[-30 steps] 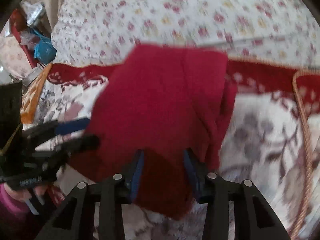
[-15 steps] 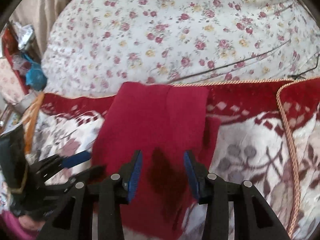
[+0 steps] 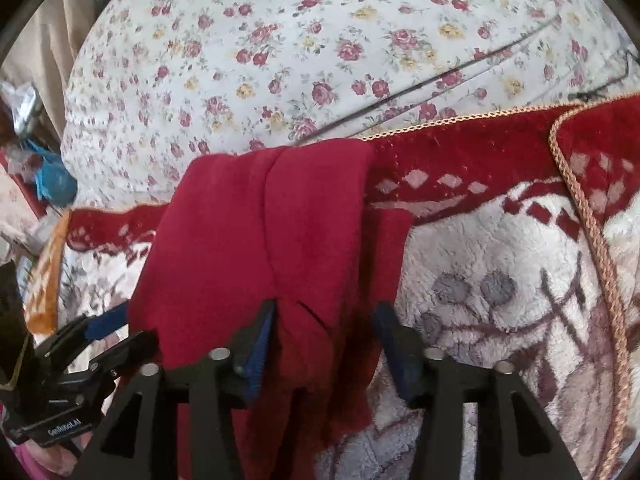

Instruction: Fold small clothes

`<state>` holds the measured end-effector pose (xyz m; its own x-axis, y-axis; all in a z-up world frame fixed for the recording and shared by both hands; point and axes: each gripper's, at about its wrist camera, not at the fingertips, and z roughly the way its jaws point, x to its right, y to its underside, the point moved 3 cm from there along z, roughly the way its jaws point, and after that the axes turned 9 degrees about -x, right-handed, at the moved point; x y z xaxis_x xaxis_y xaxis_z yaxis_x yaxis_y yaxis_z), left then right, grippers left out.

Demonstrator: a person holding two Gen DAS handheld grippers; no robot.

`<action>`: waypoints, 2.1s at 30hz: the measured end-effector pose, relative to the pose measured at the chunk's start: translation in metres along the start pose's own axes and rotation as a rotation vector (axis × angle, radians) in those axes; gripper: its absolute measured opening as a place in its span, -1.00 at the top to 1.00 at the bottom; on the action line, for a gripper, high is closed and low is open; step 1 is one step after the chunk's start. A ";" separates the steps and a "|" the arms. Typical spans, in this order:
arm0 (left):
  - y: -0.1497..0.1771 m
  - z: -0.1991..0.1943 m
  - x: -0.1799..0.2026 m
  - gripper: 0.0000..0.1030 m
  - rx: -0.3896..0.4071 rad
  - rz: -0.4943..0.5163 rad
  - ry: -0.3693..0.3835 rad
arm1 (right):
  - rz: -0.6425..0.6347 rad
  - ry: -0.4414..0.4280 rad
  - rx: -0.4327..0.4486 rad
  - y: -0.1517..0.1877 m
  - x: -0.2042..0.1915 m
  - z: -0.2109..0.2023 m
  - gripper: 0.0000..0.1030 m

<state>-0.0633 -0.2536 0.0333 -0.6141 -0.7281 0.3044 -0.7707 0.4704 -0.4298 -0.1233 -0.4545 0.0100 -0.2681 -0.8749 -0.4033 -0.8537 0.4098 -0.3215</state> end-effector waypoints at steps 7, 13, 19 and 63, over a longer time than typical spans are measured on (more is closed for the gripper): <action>-0.011 0.016 -0.020 -0.43 -0.023 -0.094 0.144 | 0.079 -0.155 -0.026 -0.001 0.018 0.016 -0.71; -0.014 0.035 -0.024 -0.55 -0.048 -0.111 0.176 | 0.066 -0.245 -0.009 -0.007 0.012 0.030 -0.73; -0.013 0.024 -0.022 -0.16 -0.036 -0.077 0.174 | 0.069 -0.290 0.008 -0.008 0.002 0.028 -0.25; 0.108 -0.108 -0.047 0.01 0.067 -0.028 -0.254 | -0.329 0.108 -0.045 0.140 -0.138 -0.021 -0.06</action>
<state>-0.1360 -0.1146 0.0645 -0.5238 -0.8463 0.0972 -0.7686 0.4203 -0.4822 -0.2154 -0.2823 0.0389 -0.0186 -0.9814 -0.1910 -0.9205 0.0914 -0.3798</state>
